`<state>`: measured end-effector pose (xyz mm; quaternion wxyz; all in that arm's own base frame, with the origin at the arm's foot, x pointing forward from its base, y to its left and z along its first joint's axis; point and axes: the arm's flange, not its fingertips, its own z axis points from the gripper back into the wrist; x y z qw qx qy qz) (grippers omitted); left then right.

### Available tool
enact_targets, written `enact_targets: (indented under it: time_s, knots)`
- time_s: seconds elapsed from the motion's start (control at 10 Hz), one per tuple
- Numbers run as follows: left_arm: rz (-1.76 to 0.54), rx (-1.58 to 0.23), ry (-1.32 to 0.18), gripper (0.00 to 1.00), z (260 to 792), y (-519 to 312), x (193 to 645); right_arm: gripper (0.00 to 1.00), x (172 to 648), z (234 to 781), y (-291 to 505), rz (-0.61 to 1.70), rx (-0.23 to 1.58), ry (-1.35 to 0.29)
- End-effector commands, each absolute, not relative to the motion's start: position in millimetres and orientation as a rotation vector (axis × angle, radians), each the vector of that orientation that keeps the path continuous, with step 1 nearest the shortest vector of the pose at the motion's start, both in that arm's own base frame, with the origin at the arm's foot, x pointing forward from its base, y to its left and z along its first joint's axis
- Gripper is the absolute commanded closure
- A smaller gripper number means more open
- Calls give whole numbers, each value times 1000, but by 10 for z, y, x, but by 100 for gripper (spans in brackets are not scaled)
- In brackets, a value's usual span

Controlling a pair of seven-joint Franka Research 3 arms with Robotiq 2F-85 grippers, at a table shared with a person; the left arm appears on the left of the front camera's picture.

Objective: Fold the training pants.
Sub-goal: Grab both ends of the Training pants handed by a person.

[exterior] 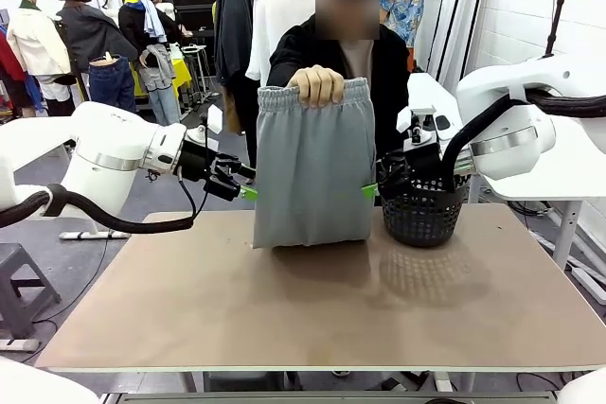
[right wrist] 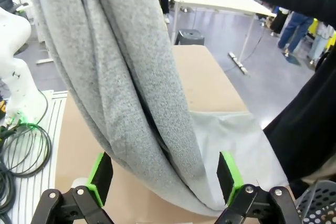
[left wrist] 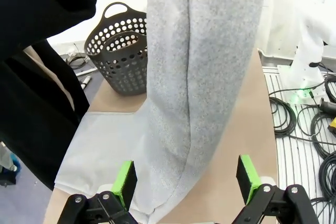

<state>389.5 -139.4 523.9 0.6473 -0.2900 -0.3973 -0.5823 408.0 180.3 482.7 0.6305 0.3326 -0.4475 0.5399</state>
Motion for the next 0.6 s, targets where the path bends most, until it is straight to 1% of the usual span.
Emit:
enact_targets:
  time_s: [0.0,0.3,0.5]
  knots:
    - [-1340,-706,-949,0,5222,-1438,3909,0,4097,4811,1829,1247,797,-1079]
    - [-1298,-781,-977,0,5193,-1528,3863,0,4056,4858,1845,1260,836,-1097]
    - [-1255,-808,-1025,0,5195,-1587,3853,0,4006,4931,1859,1269,842,-1127]
